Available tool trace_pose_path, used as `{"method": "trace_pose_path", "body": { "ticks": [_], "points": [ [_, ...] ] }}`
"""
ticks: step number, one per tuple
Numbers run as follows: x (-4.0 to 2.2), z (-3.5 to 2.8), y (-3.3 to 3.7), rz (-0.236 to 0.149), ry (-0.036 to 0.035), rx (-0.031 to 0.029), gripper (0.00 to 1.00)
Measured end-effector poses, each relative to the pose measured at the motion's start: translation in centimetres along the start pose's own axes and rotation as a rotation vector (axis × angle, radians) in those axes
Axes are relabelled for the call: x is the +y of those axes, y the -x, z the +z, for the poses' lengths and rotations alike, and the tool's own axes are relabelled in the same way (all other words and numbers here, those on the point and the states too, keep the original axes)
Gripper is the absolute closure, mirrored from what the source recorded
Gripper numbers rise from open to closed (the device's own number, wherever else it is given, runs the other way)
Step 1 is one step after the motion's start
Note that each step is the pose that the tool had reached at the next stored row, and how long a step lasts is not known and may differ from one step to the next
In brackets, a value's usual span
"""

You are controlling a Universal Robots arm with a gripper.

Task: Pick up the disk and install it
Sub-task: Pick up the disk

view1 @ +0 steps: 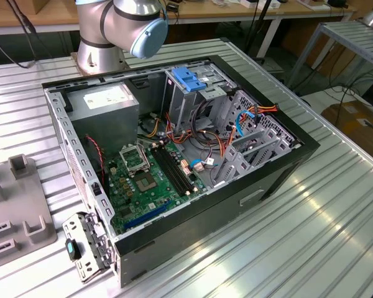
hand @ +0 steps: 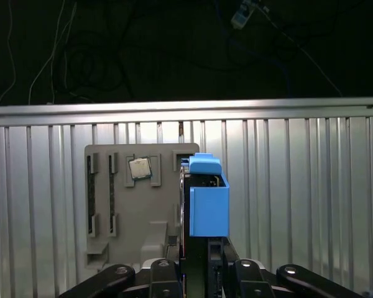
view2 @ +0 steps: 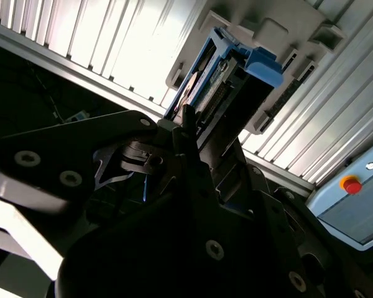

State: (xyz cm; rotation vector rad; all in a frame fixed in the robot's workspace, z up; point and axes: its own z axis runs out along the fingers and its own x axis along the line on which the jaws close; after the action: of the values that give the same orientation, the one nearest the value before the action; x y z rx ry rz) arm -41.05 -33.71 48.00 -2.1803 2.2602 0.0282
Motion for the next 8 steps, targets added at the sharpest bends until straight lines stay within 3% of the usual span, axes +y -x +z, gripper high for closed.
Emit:
{"method": "trace_pose_path", "body": {
  "ticks": [3,8],
  "points": [
    [0.01,-0.55,0.02,0.0,0.0001,0.0001,0.65],
    [0.01,-0.6,0.02,0.0,0.0,0.0,0.65]
  ]
}}
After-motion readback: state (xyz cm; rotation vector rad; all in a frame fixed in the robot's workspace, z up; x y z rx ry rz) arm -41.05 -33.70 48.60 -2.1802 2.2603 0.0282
